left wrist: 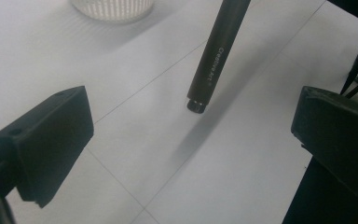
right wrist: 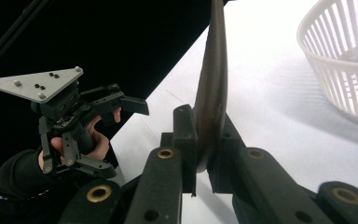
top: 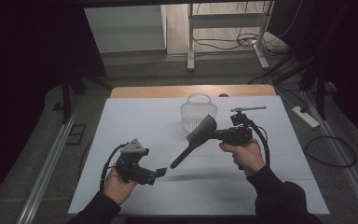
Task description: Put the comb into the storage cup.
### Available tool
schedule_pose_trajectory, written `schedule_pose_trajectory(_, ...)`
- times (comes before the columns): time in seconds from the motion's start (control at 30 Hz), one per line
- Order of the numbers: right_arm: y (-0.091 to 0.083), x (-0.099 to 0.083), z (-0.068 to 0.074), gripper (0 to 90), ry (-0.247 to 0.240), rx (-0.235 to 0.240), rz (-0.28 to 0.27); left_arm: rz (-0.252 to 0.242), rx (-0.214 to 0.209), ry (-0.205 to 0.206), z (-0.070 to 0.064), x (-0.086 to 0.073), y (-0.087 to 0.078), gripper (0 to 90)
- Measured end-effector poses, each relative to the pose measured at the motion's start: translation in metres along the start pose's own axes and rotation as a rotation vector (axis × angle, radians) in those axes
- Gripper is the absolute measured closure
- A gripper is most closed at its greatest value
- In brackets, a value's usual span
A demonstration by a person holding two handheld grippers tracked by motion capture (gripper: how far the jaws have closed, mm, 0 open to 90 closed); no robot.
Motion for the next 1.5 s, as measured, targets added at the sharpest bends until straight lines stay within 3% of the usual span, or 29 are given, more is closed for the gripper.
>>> schedule_pose_trajectory(0.17, -0.003, 0.002, 0.000, 83.5, -0.004, -0.005, -0.006, -0.004, -0.002, 0.006, 0.002, -0.006, -0.004, 0.0)
schedule_pose_trajectory(0.4, -0.006, 0.005, 0.000, 83.5, -0.011, -0.011, -0.018, -0.008, 0.035, 0.018, 0.006, -0.014, -0.013, 0.0)
schedule_pose_trajectory(0.77, -0.011, 0.009, 0.000, 83.5, -0.018, -0.024, -0.031, -0.010, 0.059, 0.003, 0.011, -0.031, -0.026, 0.0)
schedule_pose_trajectory(1.1, -0.014, 0.012, 0.000, 83.5, -0.020, -0.028, -0.041, -0.029, 0.053, -0.035, 0.012, -0.042, -0.039, 0.0)
schedule_pose_trajectory(1.5, -0.019, 0.019, -0.005, 83.5, -0.013, -0.044, -0.062, -0.009, 0.066, -0.059, 0.012, -0.056, -0.051, 0.0)
Point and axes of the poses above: each handheld gripper's, and its own axes: y roughly forward along the jaws, x roughly out of its top, z roughly to its left, the point moved 8 cm from there along y, roughly forward along the jaws, and after that the axes turned 3 degrees about x, right-handed, at the moved point
